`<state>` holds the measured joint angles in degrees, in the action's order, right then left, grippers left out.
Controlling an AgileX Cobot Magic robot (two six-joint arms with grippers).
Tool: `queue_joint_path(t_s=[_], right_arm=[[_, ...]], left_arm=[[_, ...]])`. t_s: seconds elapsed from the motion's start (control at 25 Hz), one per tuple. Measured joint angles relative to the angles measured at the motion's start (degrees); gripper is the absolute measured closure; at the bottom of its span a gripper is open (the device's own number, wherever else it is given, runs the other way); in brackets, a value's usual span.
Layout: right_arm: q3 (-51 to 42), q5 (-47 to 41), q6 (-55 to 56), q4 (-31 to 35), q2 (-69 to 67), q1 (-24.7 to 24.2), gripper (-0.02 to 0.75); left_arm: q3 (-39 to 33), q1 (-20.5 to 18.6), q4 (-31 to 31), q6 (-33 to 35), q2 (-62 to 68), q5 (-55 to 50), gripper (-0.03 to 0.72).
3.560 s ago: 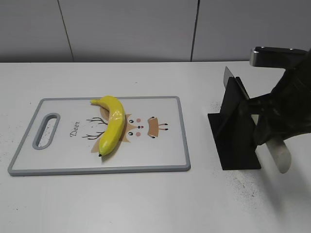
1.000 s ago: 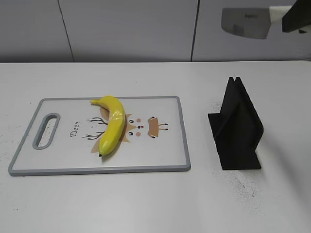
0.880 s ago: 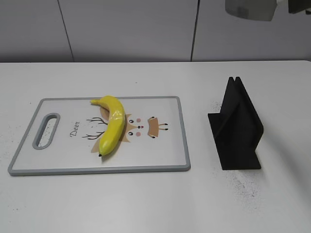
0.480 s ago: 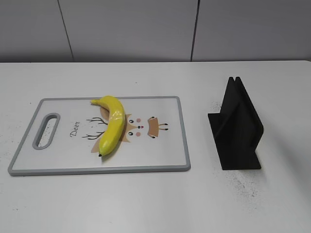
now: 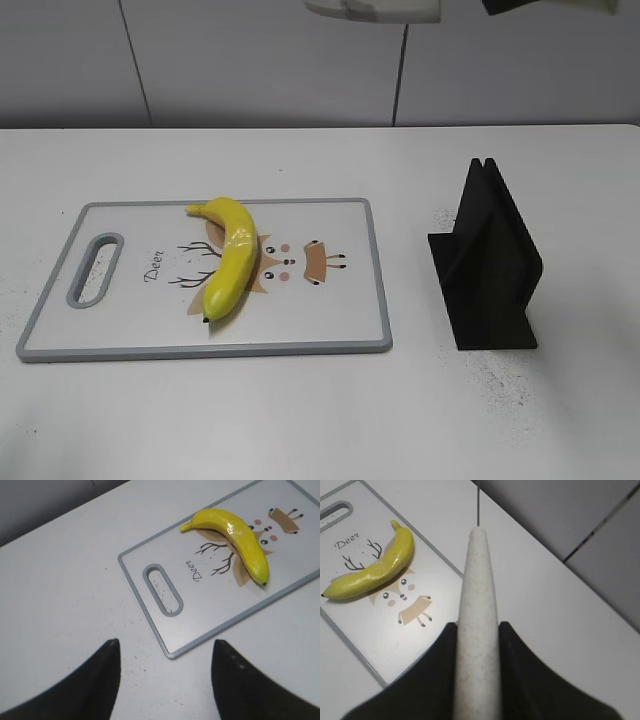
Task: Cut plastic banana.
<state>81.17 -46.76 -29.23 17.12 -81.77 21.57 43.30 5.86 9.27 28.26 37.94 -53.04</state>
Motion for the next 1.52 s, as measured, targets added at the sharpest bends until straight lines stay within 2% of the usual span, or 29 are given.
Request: queue_joint_path(t_s=[0.24, 0.4, 0.48, 0.6, 0.96, 1.2, 1.36, 1.52], right_arm=[[0.0, 4.76, -17.24, 7.99, -3.75, 0.0, 0.567], [0.0, 4.98, -32.01, 11.53, -6.81, 0.0, 0.567], [0.06, 4.41, -39.97, 13.55, -8.29, 0.0, 0.567], [2.1, -0.58, -47.46, 16.24, -11.23, 0.0, 0.567], [12.56, -11.46, -56.3, 26.46, -22.8, 0.0, 0.567], [14.01, -12.12, -57.61, 28.7, -25.32, 0.0, 0.567], [14.01, -12.84, -59.51, 33.25, -26.05, -0.84, 0.567], [14.04, -13.87, -61.22, 34.95, -26.19, -1.89, 0.568]], left_arm=[[12.92, 0.0, 2.08, 13.57, 14.17, -0.01, 0.135], [20.83, 0.0, 5.72, 27.95, 23.4, -1.39, 0.135], [24.46, 0.33, 6.87, 34.32, 28.34, -2.92, 0.135], [29.25, 2.12, 7.35, 40.03, 35.11, -6.11, 0.135], [38.71, 11.35, 5.57, 45.76, 49.78, -6.93, 0.135], [39.55, 11.91, 4.2, 45.84, 54.54, -6.87, 0.135], [39.57, 11.91, 4.03, 45.84, 56.35, -6.77, 0.138], [39.57, 11.91, 3.63, 45.84, 58.35, -5.98, 0.183]])
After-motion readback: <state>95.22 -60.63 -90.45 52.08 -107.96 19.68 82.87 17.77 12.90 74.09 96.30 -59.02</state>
